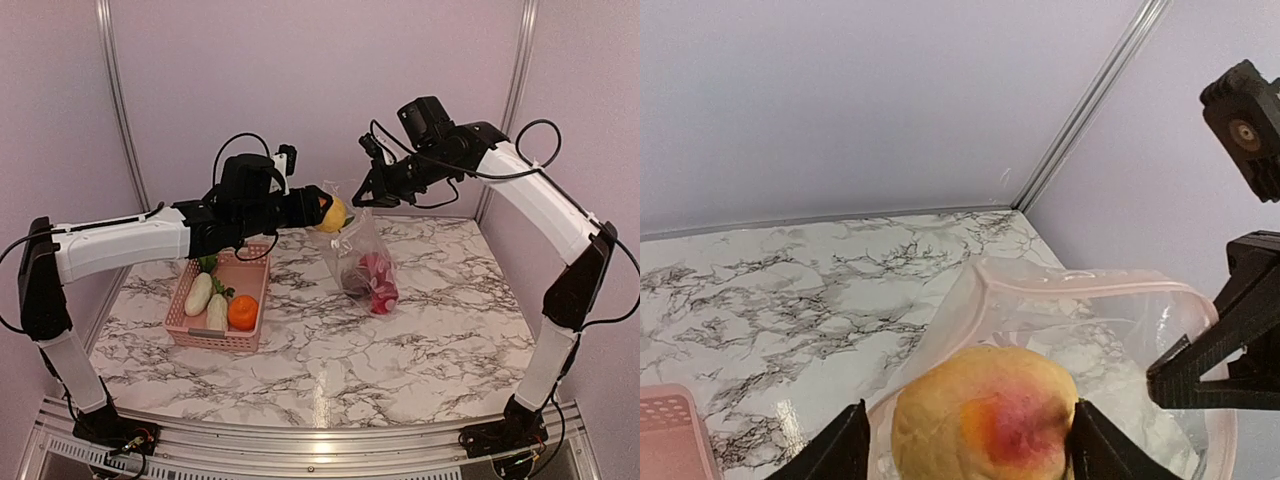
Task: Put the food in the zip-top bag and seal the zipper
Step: Place the fake fruit in the zipper food storage bag, then adjust the zipper food storage bag at the center of the board.
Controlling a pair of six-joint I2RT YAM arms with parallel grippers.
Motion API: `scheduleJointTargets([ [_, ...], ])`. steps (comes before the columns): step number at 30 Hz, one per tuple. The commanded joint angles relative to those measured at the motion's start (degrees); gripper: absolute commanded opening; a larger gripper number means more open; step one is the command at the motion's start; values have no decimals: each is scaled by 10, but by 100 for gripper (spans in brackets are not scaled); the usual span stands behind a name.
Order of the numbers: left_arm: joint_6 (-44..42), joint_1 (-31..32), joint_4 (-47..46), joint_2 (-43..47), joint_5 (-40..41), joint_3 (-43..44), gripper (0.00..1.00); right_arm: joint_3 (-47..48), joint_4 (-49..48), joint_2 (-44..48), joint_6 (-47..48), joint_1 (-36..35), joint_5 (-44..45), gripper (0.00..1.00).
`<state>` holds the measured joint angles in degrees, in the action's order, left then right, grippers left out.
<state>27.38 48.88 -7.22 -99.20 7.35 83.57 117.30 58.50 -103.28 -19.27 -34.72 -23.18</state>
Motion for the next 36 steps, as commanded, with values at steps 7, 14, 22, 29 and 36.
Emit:
scheduleJointTargets([
  [7, -48, 9, 47, -42, 20, 104, 84, 15, -19, -18, -5, 1, -21, 0],
  [14, -73, 16, 53, -10, 6, 126, 96, 9, -23, -21, -11, 15, -30, 0],
  [22, -84, 16, 226, 40, 47, 119, 87, -7, -44, -22, -21, 15, -41, 0],
  [29, -2, 16, 339, 31, 10, 122, 72, -3, -56, -27, -27, 14, -43, 0],
  [36, 42, 15, 384, -8, 5, 152, 58, 9, -48, -38, -23, 7, -42, 0],
])
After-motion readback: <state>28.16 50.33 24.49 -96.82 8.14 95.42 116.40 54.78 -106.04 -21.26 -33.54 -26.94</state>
